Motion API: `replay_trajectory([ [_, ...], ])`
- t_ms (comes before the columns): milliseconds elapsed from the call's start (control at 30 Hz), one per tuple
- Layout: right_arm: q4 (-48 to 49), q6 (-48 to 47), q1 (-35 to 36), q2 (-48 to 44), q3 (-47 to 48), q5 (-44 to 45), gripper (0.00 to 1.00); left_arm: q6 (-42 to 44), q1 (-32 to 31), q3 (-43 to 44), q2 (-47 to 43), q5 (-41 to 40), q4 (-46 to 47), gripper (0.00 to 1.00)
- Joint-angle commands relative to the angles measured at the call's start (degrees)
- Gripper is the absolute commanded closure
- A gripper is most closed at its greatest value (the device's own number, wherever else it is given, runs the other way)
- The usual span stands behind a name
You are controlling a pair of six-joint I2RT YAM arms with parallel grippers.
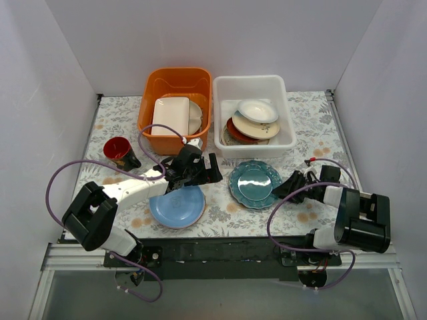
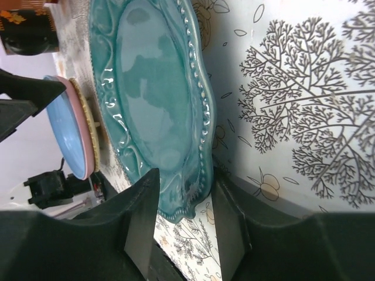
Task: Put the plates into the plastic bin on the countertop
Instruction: Pick up the plate at the center of the board.
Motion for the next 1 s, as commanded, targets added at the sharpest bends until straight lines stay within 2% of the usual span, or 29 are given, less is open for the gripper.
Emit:
replay_trajectory([
  [0, 6.1, 2.1, -0.3, 3.0, -3.2, 0.5, 0.53, 0.7, -0.3, 2.3, -1.6, 0.0, -0.9, 0.02],
  [167, 10.4, 4.8, -0.6, 4.2, -5.2, 0.3, 0.57, 1.0, -0.3, 2.9, -2.3, 0.0, -1.2, 0.02],
  [367, 13.2, 6.0, -1.3, 6.2, -6.0, -0.5, 0.66, 1.1, -0.4, 3.2, -2.0, 0.0, -1.6, 0.02],
  [767, 14.6, 5.8, -1.9, 7.2, -6.4, -2.8, 0.96, 1.3, -0.4, 3.4, -1.7, 0.1, -2.0, 0.02],
  [967, 15.0, 5.6, -2.2, 6.7, -6.5, -4.0, 0.99, 1.4, -0.4, 3.7, -1.3, 0.1, -1.9, 0.02],
])
